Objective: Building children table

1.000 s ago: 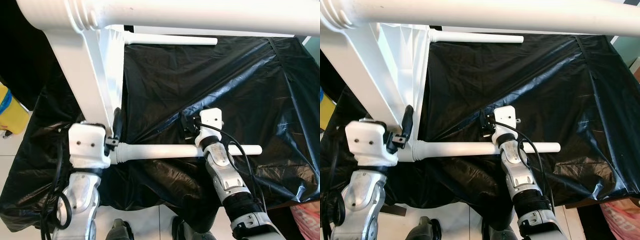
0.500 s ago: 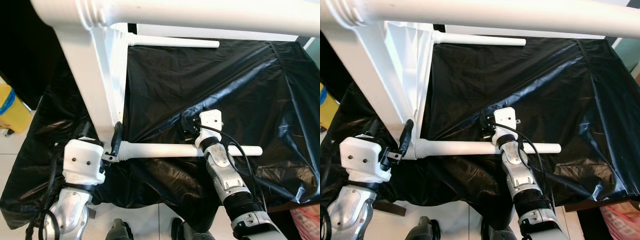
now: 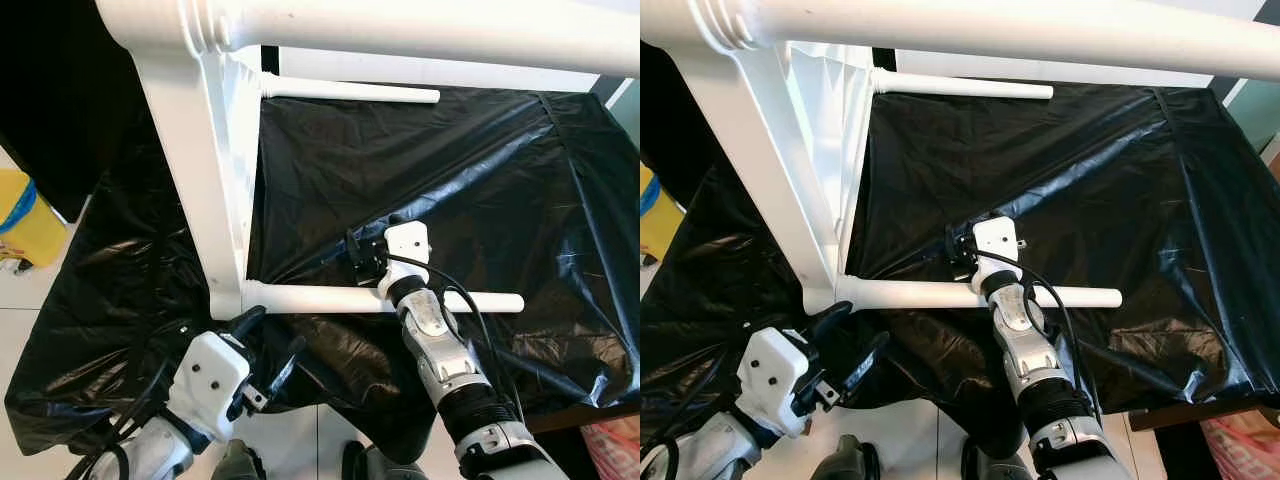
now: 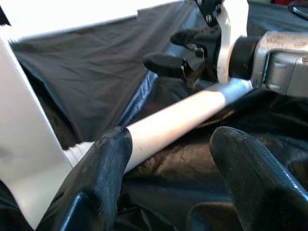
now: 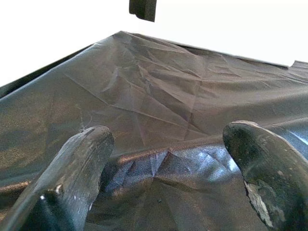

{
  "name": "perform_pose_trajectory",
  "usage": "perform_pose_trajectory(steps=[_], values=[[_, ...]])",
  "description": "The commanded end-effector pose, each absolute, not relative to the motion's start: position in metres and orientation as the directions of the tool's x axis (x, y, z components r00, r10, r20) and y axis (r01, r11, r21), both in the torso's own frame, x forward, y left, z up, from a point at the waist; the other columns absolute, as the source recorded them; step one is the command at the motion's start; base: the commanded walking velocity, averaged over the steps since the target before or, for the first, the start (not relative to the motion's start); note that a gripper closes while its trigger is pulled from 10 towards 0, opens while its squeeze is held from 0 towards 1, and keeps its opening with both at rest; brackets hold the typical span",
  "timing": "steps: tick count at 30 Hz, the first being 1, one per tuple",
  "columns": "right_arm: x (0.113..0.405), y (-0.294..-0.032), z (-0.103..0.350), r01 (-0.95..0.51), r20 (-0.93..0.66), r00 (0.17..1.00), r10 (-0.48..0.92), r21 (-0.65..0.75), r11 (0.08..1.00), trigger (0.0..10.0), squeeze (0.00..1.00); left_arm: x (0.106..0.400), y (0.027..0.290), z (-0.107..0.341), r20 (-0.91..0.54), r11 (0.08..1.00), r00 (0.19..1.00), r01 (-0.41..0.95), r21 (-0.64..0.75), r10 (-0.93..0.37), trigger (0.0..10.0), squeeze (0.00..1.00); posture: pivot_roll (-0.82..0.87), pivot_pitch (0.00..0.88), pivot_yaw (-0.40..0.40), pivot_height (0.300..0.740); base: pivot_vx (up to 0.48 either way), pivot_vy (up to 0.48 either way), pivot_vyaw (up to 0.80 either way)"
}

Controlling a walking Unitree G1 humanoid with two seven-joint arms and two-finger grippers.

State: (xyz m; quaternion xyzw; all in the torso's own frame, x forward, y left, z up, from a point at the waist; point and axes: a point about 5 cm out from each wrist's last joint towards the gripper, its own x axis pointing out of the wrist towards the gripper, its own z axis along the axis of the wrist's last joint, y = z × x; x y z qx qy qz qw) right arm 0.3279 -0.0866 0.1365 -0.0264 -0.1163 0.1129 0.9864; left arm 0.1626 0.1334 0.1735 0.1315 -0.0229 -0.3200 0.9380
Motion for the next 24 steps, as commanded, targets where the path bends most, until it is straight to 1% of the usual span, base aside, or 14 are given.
perform_pose_trajectory(steps=[1,2,3,6,7,8,9,11,12,17,18,24], values=[[0.326,-0.089,0.13,-0.215,0.211,0.951,0.227,-0.08,0.973,10.0,0.0,0.159,0.126,0.17,-0.082,0.699,0.727,0.681,0.221,-0.682,10.0,0.0,0.16,0.121,-0.077,0.74,0.0,0.0,0.0],[0.326,-0.089,0.13,-0.215,0.211,0.951,0.227,-0.08,0.973,10.0,0.0,0.159,0.126,0.17,-0.082,0.699,0.727,0.681,0.221,-0.682,10.0,0.0,0.16,0.121,-0.077,0.74,0.0,0.0,0.0],[0.326,-0.089,0.131,-0.213,0.215,0.95,0.225,-0.08,0.974,10.0,0.0,0.164,0.118,0.168,-0.089,0.673,0.691,0.72,0.173,-0.717,10.0,0.0,0.15,0.119,-0.068,0.74,0.0,0.0,0.0],[0.326,-0.089,0.131,-0.213,0.215,0.95,0.225,-0.08,0.974,10.0,0.0,0.164,0.118,0.168,-0.089,0.673,0.691,0.72,0.173,-0.717,10.0,0.0,0.15,0.119,-0.068,0.74,0.0,0.0,0.0],[0.327,-0.09,0.132,-0.207,0.22,0.95,0.22,-0.081,0.975,10.0,0.0,0.17,0.11,0.167,-0.081,0.646,0.662,0.747,0.154,-0.745,10.0,0.0,0.14,0.119,-0.065,0.74,0.0,0.0,0.0],[0.327,-0.09,0.132,-0.207,0.22,0.95,0.22,-0.081,0.975,10.0,0.0,0.17,0.11,0.167,-0.081,0.646,0.662,0.747,0.154,-0.745,10.0,0.0,0.14,0.119,-0.065,0.74,0.0,0.0,0.0],[0.327,-0.09,0.132,-0.202,0.223,0.951,0.216,-0.081,0.976,10.0,0.0,0.173,0.105,0.167,-0.074,0.631,0.645,0.762,0.148,-0.761,10.0,0.0,0.14,0.119,-0.064,0.74,0.0,0.0,0.0],[0.327,-0.09,0.132,-0.202,0.223,0.951,0.216,-0.081,0.976,10.0,0.0,0.173,0.105,0.167,-0.074,0.631,0.645,0.762,0.148,-0.761,10.0,0.0,0.14,0.119,-0.064,0.74,0.0,0.0,0.0],[0.327,-0.091,0.132,-0.19,0.226,0.953,0.203,-0.079,0.979,10.0,0.0,0.179,0.099,0.166,-0.064,0.62,0.629,0.776,0.12,-0.775,10.0,0.0,0.11,0.12,-0.044,0.74,0.0,0.0,0.0],[0.327,-0.092,0.132,-0.181,0.229,0.954,0.194,-0.079,0.98,10.0,0.0,0.183,0.096,0.165,-0.058,0.616,0.623,0.781,0.102,-0.78,10.0,0.0,0.11,0.12,-0.042,0.74,0.0,0.0,0.0],[0.326,-0.094,0.132,-0.162,0.232,0.957,0.176,-0.075,0.984,10.0,0.0,0.189,0.091,0.163,-0.046,0.622,0.626,0.779,0.075,-0.778,10.0,0.0,0.08,0.124,-0.015,0.74,0.0,0.0,0.0],[0.323,-0.097,0.131,-0.136,0.234,0.961,0.148,-0.069,0.988,10.0,0.0,0.198,0.084,0.158,-0.041,0.624,0.625,0.78,0.045,-0.779,10.0,0.0,0.06,0.124,-0.007,0.74,0.0,0.0,0.0]])
